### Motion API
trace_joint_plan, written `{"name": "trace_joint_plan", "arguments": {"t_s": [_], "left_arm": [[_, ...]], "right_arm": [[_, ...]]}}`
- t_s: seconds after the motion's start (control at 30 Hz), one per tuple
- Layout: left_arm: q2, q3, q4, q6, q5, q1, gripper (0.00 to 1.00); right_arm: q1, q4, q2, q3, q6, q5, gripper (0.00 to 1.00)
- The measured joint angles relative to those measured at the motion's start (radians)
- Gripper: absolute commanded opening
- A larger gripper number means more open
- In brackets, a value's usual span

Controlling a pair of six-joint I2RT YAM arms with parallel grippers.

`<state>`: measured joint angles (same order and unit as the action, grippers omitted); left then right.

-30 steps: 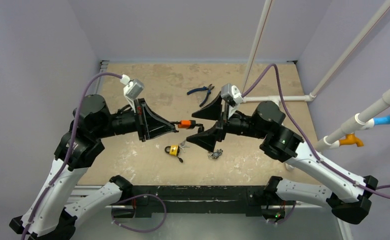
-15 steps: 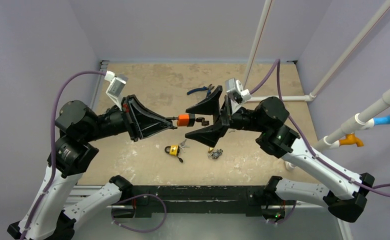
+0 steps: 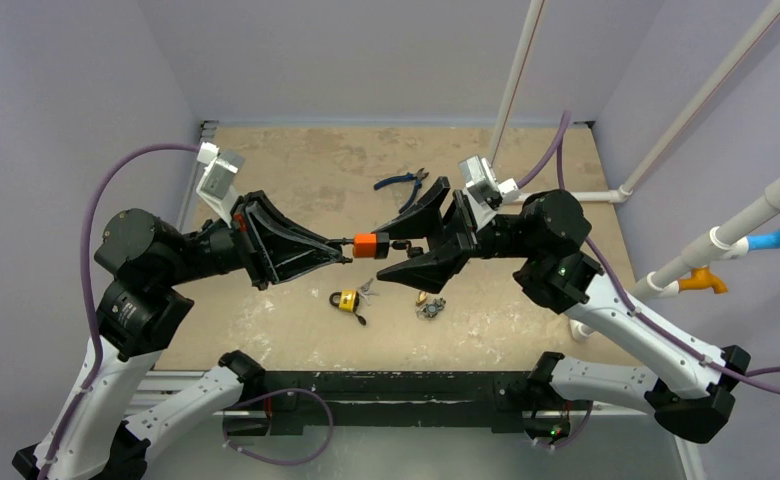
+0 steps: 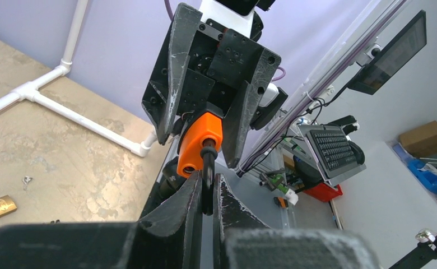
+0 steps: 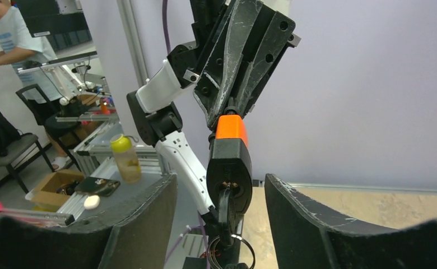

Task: Lock with the key
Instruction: Lock the lock.

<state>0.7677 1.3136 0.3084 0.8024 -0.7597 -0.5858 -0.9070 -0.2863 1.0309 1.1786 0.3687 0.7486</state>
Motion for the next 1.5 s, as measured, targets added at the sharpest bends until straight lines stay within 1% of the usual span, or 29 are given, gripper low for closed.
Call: {"name": "trace_joint_plan", "arguments": {"t_s": [0.07,0.2,0.4,0.7,0.87,0.9,1.03,1.1,1.13,1.2,1.23,1.33,1.5], "left_arm": [[0.001,0.000,-0.005,0.000,0.000,-0.002,0.00],[0.003,0.000,-0.008,0.000,0.000,-0.009,0.00],[0.005,0.000,-0.007,-0.001,0.001,-0.011,0.00],[0.005,0.000,-0.005,-0.002,0.003,-0.015,0.00],[0.005,0.000,-0.003,-0.004,0.007,-0.018,0.00],[0.005,0.000,-0.003,-0.006,0.007,-0.018,0.00],[0.005,0.000,0.001,-0.017,0.013,-0.019,0.00],[0.005,0.002,0.009,-0.031,0.019,-0.019,0.00],[0.007,0.006,0.021,-0.041,0.023,-0.019,0.02],[0.012,0.027,0.061,-0.069,0.034,-0.019,0.13],[0.014,0.040,0.084,-0.086,0.040,-0.019,0.17],[0.021,0.079,0.159,-0.145,0.066,-0.024,0.27],[0.018,0.118,0.258,-0.220,0.095,-0.026,0.28]], "right_arm": [[0.000,-0.006,0.008,0.003,0.008,0.002,0.50],[0.000,-0.026,0.027,0.005,0.028,0.003,0.43],[0.000,-0.042,0.037,0.005,0.055,0.002,0.35],[0.000,-0.068,0.042,0.005,0.089,0.008,0.28],[0.002,-0.081,0.052,0.007,0.109,0.023,0.27],[0.003,-0.083,0.053,0.007,0.111,0.026,0.23],[0.004,-0.084,0.062,0.015,0.122,0.031,0.01],[0.005,-0.079,0.064,0.018,0.126,0.031,0.00],[0.005,-0.075,0.064,0.018,0.128,0.031,0.00],[0.005,-0.066,0.069,0.021,0.132,0.031,0.00],[0.005,-0.064,0.071,0.021,0.137,0.031,0.00],[0.005,-0.061,0.074,0.021,0.156,0.043,0.00],[0.004,-0.040,0.066,0.012,0.175,0.055,0.00]]}}
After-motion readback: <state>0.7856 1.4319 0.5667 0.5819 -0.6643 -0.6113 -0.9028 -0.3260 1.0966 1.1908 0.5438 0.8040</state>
